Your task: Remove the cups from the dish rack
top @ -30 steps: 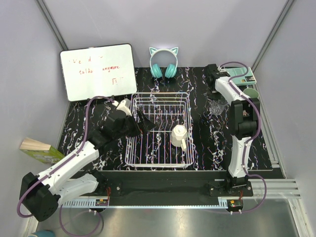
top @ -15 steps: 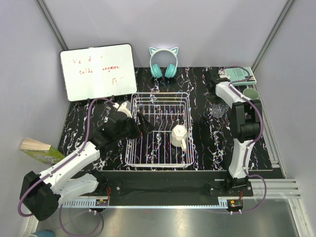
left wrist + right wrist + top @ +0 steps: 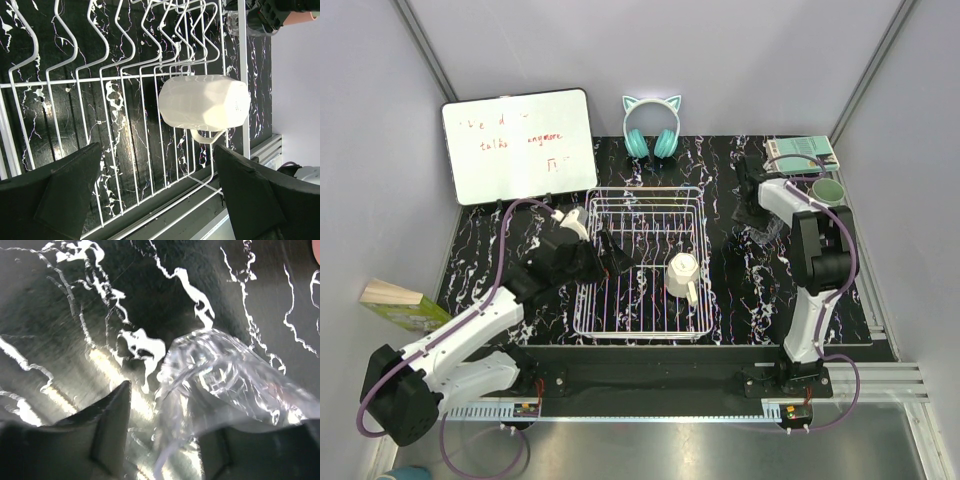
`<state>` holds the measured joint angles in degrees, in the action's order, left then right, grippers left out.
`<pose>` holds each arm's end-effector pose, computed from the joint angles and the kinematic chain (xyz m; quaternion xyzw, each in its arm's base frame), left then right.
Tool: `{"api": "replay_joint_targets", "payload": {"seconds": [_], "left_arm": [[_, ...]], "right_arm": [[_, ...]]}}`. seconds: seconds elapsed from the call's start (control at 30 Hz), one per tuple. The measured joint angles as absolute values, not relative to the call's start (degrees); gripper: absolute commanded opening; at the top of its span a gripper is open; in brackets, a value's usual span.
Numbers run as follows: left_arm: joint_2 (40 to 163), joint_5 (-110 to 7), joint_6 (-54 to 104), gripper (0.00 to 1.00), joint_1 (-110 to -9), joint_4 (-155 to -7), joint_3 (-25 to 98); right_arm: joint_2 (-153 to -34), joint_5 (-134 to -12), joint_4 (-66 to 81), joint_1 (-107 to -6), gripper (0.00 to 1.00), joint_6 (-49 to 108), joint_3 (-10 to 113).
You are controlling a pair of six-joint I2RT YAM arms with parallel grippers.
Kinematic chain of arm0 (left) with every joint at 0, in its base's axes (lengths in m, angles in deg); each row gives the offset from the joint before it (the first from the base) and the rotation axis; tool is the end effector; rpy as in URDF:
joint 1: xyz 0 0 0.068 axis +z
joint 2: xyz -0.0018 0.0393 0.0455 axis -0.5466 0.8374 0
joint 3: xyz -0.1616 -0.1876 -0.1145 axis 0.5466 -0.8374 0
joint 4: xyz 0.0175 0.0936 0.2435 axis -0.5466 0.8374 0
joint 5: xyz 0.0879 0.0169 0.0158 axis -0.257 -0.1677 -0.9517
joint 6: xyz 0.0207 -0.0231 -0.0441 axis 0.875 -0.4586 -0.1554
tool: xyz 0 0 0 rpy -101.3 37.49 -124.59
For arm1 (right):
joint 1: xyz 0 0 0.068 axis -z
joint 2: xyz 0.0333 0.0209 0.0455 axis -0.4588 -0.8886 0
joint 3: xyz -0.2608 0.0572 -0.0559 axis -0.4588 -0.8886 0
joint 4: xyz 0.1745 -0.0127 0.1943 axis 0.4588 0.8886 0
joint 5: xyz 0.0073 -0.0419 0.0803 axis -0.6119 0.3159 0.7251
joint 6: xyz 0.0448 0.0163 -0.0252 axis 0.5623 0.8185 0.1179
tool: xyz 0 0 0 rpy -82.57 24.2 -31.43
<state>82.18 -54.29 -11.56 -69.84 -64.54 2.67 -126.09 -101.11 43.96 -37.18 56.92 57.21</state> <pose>0.1724 -0.1326 0.2538 -0.0643 0.8751 -0.3518 0.3259 0.4001 0.0566 0.1746 0.2374 0.9383 -0.0993 0.2309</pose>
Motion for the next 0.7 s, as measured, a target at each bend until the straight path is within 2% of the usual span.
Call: {"api": "replay_joint_targets", "payload": {"seconds": [0.1,0.23,0.53,0.7], "left_arm": [[82.1,-54.3,-11.1,0.99,-69.9,-64.5,2.7],[82.1,-54.5,-10.1,0.99,-69.9,-64.5,2.7],[82.1,-55.2,-8.2,0.99,-70.5,-64.0,4.4],[85.5,-59.4,-4.0,0.99,-78.3,-63.4,8.2]], "right_arm": [[-124.0,-100.0,44.5,-37.4,0.81,57.4,56.8],[-116.7,-98.4,44.5,-38.1,0.87,57.8,56.9],[-103.6,-97.6,45.8,-41.4,0.88,58.0,63.8],[-94.2,-96.9,46.7,-47.5,0.89,58.0,62.4]]}}
